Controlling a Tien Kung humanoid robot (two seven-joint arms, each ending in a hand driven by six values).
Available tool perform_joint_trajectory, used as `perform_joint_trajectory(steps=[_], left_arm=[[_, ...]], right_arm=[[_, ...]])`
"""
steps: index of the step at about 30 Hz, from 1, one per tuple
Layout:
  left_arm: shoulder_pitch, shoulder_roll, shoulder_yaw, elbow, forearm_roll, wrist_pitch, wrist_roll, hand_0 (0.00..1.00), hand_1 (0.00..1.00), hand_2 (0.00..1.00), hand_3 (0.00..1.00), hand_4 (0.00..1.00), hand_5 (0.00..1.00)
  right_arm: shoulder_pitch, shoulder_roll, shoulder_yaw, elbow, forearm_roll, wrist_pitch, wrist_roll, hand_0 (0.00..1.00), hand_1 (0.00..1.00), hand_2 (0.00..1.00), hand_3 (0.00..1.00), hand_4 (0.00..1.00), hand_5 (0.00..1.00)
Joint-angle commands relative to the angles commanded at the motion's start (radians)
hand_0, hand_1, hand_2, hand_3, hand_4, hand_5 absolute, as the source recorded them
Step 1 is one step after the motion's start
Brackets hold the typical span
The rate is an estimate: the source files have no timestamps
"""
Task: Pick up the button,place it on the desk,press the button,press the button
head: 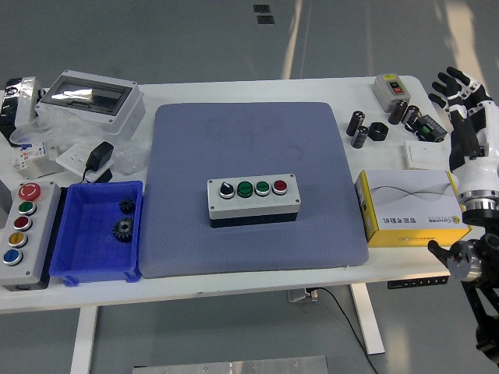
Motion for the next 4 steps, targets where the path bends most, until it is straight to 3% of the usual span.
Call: perform_joint_trajectory(steps=[4], left_arm=[[0.004,-0.002,-0.002,0.0,0.003,0.0,0.0,0.635,0.597,0.544,0.591,0.616,0.203]], right_arm=[[-0.004,0.005,0.016,0.005,-0.005,0.0,0.0,0.732,0.721,0.731,0.687,0.763,0.526]])
